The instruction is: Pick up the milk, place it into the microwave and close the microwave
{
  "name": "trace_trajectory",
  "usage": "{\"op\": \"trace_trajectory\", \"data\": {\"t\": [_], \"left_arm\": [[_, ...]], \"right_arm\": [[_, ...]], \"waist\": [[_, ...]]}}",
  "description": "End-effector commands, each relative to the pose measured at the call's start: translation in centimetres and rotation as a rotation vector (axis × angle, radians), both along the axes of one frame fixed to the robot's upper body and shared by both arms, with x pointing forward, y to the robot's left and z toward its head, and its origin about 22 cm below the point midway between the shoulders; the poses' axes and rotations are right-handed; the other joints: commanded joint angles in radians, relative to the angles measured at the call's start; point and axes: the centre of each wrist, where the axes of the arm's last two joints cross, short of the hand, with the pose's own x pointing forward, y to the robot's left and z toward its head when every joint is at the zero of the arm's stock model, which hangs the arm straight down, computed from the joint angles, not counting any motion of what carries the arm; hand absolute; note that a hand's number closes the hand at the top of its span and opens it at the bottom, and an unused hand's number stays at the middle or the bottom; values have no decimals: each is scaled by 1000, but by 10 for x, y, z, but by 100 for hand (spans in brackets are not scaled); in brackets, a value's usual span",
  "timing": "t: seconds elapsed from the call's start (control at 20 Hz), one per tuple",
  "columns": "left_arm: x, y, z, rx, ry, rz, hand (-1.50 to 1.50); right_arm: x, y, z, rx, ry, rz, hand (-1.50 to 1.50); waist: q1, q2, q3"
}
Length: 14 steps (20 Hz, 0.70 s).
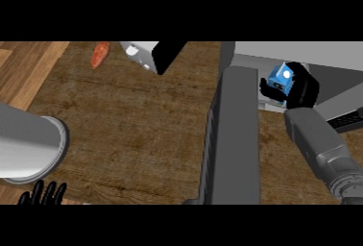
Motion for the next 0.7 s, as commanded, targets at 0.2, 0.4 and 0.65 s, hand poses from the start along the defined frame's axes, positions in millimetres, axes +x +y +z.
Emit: {"op": "trace_trajectory", "data": {"t": [0.2,0.4,0.65], "left_arm": [[9,-6,1,6,-16,-34,-150],[8,2,-3,26,10,-26,-150],[12,-1,-1,20,-2,-20,-150]], "right_arm": [[-23,-20,-25,-183,112,-275,-150],[3,34,-4,-189,100,208,-150],[9,55,1,-154,115,297,-150]], "waist": [[40,4,1],[32,-14,12],[27,-12,12]]}}
